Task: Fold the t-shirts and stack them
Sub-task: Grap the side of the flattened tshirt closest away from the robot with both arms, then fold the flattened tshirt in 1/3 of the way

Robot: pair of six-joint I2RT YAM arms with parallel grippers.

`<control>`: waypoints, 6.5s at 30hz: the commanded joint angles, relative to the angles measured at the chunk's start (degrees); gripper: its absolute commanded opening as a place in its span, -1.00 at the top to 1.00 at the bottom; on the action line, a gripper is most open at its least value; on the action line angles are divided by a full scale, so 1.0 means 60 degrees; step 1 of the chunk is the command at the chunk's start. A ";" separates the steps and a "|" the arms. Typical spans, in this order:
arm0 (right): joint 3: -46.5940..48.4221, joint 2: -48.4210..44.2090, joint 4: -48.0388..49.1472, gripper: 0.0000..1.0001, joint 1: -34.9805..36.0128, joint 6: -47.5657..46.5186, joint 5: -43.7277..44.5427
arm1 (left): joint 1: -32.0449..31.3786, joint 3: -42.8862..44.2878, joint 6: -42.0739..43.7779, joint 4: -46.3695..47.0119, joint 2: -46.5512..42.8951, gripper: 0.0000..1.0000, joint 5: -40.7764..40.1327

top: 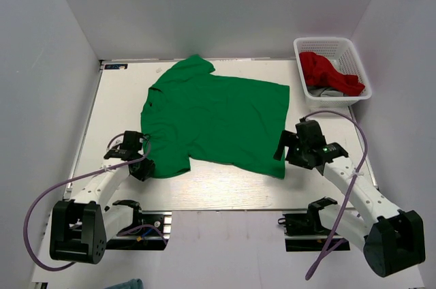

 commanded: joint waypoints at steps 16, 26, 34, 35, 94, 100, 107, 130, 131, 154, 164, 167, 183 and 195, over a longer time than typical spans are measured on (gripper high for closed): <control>-0.0908 0.1219 0.0116 -0.44 0.0071 0.0824 -0.1330 | -0.0014 -0.0531 0.0892 0.0589 -0.0529 1.00 0.0082; -0.1099 0.1907 0.0541 0.06 0.0086 0.1029 -0.1097 | -0.0014 -0.0633 0.1317 0.0911 -0.1087 1.00 0.0171; -0.0427 0.1863 0.0731 1.00 0.0086 0.0810 -0.1199 | -0.0014 0.0112 0.1551 0.1613 -0.1087 1.00 0.1165; -0.0294 0.1863 0.0673 1.00 0.0057 0.0737 -0.1184 | -0.0014 0.0201 0.1552 0.1832 -0.1087 1.00 0.1298; 0.3108 0.3756 0.0964 1.00 -0.1482 0.0648 -0.1591 | -0.0013 0.6549 0.1891 0.2980 0.4616 1.00 -0.0821; 0.0543 0.1325 0.0776 1.00 -0.1482 0.0532 -0.1741 | -0.0014 0.2886 0.1171 0.2729 0.0558 1.00 -0.0986; -0.0599 0.0062 0.0234 1.00 -0.1482 0.0531 -0.1799 | -0.0014 0.1303 0.0894 0.1265 -0.1538 1.00 -0.0752; 0.2136 0.2727 0.1009 1.00 -0.1555 0.0253 -0.1303 | 0.0088 0.4814 0.1141 0.1980 0.1897 1.00 -0.0972; 0.2414 0.3090 0.0966 1.00 -0.1584 0.0209 -0.1243 | 0.0088 0.4961 0.1142 0.1981 0.2104 1.00 -0.0972; 0.7266 0.7813 0.0848 -0.43 -0.2229 -0.1021 -0.0335 | 0.0176 1.4019 0.3381 0.1632 1.0468 -1.00 -0.0415; 0.4778 0.6185 0.2209 -0.81 -0.1512 -0.1388 -0.2135 | 0.0001 0.9481 0.3882 0.2182 0.7284 -1.00 0.0446; 0.4410 0.6519 0.2751 -0.81 -0.1248 -0.1256 -0.2634 | 0.0001 0.7456 0.3632 0.3911 0.6867 -1.00 0.1443; 0.2098 0.6421 0.2768 -0.81 -0.1379 -0.0552 -0.1741 | 0.0147 0.6004 0.3120 0.1790 0.7630 -1.00 -0.0147; -0.0015 0.3829 0.2387 -0.81 -0.1262 -0.1107 -0.1975 | 0.0016 0.3323 0.2240 0.0236 0.4262 -1.00 -0.1061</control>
